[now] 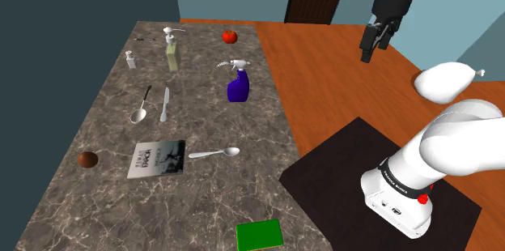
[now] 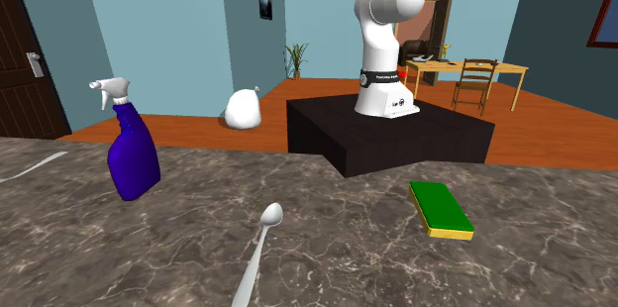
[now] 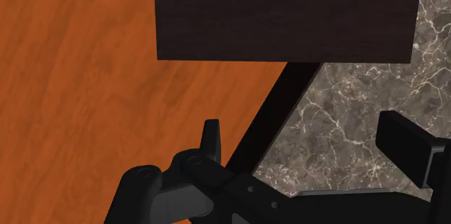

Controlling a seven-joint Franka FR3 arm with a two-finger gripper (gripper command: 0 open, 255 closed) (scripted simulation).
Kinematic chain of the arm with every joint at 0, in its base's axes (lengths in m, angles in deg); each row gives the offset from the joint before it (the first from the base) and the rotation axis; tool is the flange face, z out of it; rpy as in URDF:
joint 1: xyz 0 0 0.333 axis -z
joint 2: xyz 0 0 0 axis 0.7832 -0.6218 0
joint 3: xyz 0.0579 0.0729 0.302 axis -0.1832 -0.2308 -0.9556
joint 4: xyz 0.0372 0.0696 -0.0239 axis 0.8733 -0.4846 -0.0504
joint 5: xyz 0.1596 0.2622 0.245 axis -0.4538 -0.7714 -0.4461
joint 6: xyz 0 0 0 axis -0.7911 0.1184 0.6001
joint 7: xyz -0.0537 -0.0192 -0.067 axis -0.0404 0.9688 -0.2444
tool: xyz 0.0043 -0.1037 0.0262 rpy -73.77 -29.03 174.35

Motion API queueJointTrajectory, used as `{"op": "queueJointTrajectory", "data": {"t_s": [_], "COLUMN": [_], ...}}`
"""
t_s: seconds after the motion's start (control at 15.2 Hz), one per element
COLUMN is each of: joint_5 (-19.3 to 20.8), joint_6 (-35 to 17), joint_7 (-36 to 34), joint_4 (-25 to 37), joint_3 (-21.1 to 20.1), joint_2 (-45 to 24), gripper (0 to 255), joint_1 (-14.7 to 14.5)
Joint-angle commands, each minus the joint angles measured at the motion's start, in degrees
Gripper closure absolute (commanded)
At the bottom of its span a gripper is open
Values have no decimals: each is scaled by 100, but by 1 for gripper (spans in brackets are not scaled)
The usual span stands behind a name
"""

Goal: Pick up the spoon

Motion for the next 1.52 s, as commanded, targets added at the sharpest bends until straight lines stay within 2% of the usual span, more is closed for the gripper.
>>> {"op": "queueJointTrajectory", "data": {"t_s": [0.0, 0.73, 1.45], "joint_5": [0, -474, -918], "joint_6": [0, -2493, -4916], "joint_7": [0, 357, 839], "joint_4": [0, -924, -914], "joint_3": [0, -162, -452], "joint_2": [0, -1152, -3145], "gripper": [0, 0, 0], "joint_1": [0, -531, -1065]}}
